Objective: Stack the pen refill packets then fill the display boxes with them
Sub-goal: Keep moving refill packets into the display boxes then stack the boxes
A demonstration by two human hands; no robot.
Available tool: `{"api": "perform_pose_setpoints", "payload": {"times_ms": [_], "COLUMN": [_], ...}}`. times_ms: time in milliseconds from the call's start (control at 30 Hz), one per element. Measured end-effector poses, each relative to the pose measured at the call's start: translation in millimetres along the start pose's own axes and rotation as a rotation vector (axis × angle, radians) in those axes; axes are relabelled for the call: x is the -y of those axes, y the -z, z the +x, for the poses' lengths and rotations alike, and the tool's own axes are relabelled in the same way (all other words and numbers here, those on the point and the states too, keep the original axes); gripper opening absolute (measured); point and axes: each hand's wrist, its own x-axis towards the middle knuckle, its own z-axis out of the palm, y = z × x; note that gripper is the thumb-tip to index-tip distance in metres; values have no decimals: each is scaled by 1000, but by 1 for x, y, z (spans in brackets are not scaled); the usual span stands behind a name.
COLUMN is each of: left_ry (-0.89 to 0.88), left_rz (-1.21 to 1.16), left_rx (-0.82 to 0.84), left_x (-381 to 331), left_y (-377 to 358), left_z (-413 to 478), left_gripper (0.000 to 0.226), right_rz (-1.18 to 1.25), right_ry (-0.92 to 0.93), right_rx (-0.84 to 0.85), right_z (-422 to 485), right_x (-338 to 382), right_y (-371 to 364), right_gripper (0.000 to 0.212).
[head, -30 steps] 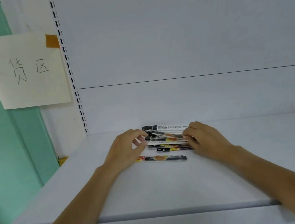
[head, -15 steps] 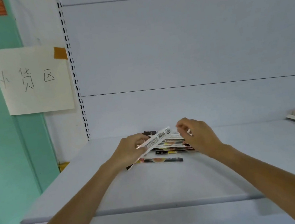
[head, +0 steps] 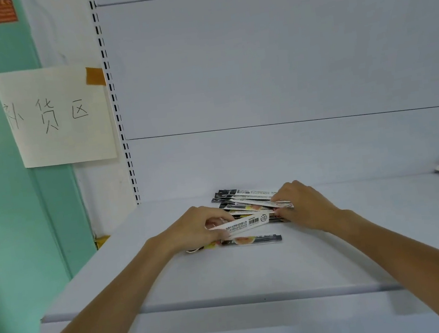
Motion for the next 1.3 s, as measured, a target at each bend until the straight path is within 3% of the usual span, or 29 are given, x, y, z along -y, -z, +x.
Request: {"api": "perform_pose_setpoints", "payload": {"times_ms": [133,233,433,533,567,667,767,833,1000,1133,1300], "left_ry": [42,48,101,113,116,90,97,108,56,17,-78], "left_rz": [79,146,150,64,43,73,151,207,114,136,271], "left_rx": [-31,-104,-396,-516,-510,-328,-72,-7,-144,-231,-224], "left_x": [3,12,33,32,30,25,15,15,24,21,14], "left_y": [5,10,24,27,27,25,20,15,13,15,18], "left_z": [-3,-10,-19,-22,-24,-30,-34,-34,-39,-38,-39], "left_gripper": [29,19,18,23,25,35,57,57,23,18,16], "right_rz": [70,143,214,262,288,301,254,295,441,483,477], "right_ry": [-49,-32,102,212,238,208,190,181,140,119,153], "right_rx": [35,14,-233,-194,-116,143,243,254,236,178,191], "right_z": [6,7,4,-2,-4,-7,-7,-6,-7,-8,-5], "right_x": [0,-3,8,28,35,54,63,64,64,63,63], "right_y": [-1,1,3,2,2,2,-1,-2,-1,-3,1], "right_gripper": [25,23,15,10,8,35,48,47,37,38,39]}}
